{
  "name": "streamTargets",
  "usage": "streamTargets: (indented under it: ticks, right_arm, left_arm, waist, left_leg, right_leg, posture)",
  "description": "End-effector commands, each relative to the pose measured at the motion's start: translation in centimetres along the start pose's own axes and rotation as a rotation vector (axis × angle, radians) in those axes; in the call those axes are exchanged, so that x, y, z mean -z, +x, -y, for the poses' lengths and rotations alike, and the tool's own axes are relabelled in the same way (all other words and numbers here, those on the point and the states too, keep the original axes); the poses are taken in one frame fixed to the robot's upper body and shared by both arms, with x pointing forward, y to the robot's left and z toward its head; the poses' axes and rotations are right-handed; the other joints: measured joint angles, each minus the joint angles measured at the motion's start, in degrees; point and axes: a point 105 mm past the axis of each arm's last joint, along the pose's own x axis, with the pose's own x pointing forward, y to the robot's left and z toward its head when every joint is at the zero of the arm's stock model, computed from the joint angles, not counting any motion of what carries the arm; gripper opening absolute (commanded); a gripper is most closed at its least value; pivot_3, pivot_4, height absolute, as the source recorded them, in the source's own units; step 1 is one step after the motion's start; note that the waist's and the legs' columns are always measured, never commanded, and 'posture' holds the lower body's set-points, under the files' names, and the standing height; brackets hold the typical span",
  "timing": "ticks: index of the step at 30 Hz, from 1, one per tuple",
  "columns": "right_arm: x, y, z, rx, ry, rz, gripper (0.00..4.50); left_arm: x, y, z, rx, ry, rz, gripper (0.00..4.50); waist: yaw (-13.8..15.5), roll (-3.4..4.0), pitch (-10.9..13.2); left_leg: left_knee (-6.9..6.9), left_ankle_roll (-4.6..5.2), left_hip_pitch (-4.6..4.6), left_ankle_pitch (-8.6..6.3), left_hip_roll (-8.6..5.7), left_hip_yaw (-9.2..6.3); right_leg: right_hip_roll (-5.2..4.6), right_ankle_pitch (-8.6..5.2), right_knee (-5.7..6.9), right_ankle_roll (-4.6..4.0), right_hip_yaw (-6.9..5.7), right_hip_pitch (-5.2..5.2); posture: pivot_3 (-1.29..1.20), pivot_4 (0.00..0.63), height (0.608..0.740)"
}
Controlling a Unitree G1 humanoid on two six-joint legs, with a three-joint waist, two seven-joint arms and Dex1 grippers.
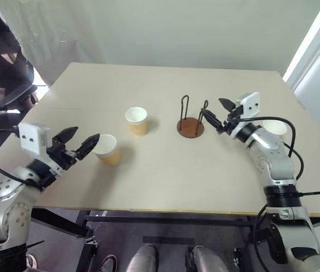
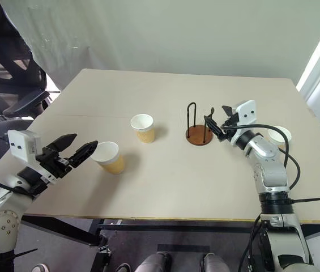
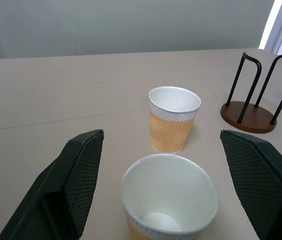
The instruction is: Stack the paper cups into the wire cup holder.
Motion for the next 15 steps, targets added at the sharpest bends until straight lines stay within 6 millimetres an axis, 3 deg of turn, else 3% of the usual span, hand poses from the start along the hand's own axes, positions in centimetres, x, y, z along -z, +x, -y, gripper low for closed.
streamTargets:
  ticks: [1,10,15]
  right_arm:
    - [-1.73,0.44,-0.09,-0.013,-0.031,0.058,3.76]
    - [-1.49,0.05,0.08,-0.004,-0.023,0.052,3.76]
    - [-1.61,-0.08,0.22,0.000,-0.032,0.053,3.76]
  left_arm:
    - [-1.64,-0.28,0.19,0.007,0.043,0.049,3.99]
    - [-1.56,-0.09,0.18,0.017,0.042,0.044,3.99]
    - [-1.50,0.03,0.21,0.023,0.040,0.043,3.99]
  waist:
    - [0.00,0.00,0.00]
    - [0.10,0.01,0.00]
    - [-0.07,-0.02,-0.01]
  left_leg:
    - [0.00,0.00,0.00,0.00,0.01,0.00]
    - [0.19,0.00,0.00,-0.02,0.17,0.15]
    - [1.18,-0.07,-0.28,-0.68,0.93,0.32]
  right_leg:
    - [0.01,0.00,0.01,0.00,0.00,0.00]
    - [0.07,0.01,-0.01,0.02,0.10,0.01]
    - [0.98,0.17,-0.02,-0.47,0.26,-0.03]
  posture:
    - [0.00,0.150,0.740]
    - [0.00,0.150,0.740]
    - [0.00,0.150,0.740]
